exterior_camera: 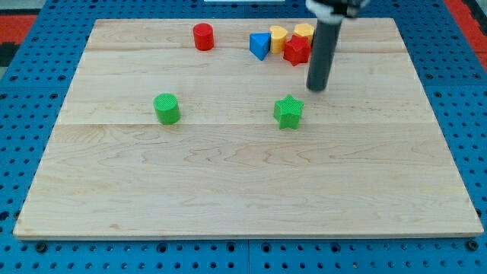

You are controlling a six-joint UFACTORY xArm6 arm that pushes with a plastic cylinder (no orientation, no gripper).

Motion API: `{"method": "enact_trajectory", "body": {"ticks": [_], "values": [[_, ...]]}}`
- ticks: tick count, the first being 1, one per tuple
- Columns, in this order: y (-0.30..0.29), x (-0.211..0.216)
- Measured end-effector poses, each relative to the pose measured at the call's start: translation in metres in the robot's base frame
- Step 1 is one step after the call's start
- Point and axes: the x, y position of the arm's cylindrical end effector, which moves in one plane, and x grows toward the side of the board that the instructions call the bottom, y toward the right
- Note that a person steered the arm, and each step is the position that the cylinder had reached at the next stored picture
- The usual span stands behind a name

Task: Push the red circle into the blue triangle

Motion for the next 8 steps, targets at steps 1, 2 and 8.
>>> {"method": "enact_trajectory", "body": {"ticks": [1,2,8], "values": [[-0.074,-0.036],[-0.136,-0.082],[-0.345,-0.168]]}}
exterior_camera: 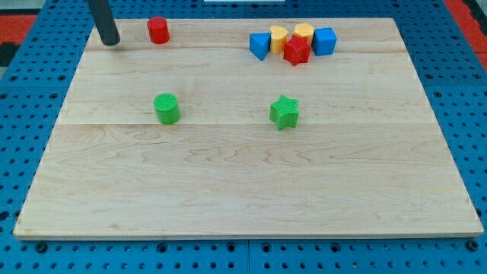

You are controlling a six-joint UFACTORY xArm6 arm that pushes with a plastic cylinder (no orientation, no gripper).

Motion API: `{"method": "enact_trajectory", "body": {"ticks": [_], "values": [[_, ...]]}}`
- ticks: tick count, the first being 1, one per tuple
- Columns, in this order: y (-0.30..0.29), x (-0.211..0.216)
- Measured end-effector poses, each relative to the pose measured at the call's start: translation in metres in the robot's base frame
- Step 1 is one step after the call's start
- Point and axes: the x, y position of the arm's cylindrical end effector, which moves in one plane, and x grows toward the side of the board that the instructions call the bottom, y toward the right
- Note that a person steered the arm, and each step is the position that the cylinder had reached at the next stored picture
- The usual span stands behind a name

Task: Push the red circle into the blue triangle

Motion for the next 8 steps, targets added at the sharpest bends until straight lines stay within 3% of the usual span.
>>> {"method": "enact_trajectory", "body": {"ticks": [1,3,4,5,6,7,8], "values": [[0.073,-0.007],[0.225,0.044],[0.174,0.047],[0.129,0.021],[0.13,-0.023],[0.177,-0.025],[0.245,0.0]]}}
